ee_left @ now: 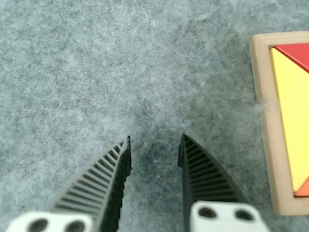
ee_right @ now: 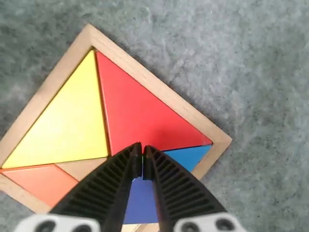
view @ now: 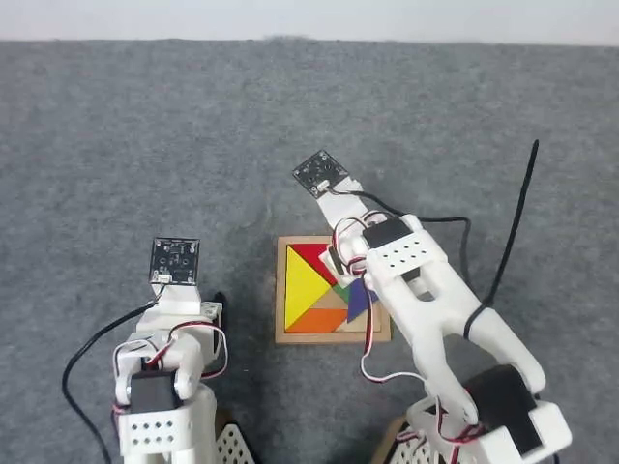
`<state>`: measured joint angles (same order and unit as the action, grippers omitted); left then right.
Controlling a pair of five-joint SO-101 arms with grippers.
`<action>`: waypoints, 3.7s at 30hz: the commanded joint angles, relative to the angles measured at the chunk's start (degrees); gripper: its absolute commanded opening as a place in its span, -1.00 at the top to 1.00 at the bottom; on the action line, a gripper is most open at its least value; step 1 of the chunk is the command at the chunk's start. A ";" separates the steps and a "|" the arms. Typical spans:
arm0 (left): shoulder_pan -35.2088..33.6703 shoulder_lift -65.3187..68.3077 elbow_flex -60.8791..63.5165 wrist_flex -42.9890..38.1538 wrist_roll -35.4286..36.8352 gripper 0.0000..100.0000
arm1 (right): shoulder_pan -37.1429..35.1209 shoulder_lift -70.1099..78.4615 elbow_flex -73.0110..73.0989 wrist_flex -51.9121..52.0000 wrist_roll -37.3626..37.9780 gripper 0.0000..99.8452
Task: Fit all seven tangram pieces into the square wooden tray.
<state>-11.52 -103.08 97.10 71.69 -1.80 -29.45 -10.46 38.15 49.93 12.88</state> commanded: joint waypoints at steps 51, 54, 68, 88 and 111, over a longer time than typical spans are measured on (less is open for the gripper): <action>0.35 -0.62 -0.66 0.35 -0.53 0.70 | 7.96 -4.62 9.05 1.36 0.53 0.99; 0.35 -0.62 -0.66 0.35 -0.53 0.70 | 7.87 -6.99 9.14 1.27 0.35 0.99; 0.35 -0.62 -0.66 0.35 -0.53 0.70 | 4.44 -16.84 16.26 4.00 -2.46 0.99; 0.35 -0.62 -0.66 0.35 -0.53 0.70 | 2.15 -25.80 24.26 4.62 -1.85 0.99; 0.35 -0.62 -0.66 0.35 -0.53 0.70 | 6.55 -33.63 17.58 12.62 -1.23 0.99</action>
<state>-11.52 -103.08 97.10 71.69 -1.80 -27.96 -34.46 59.69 58.37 11.47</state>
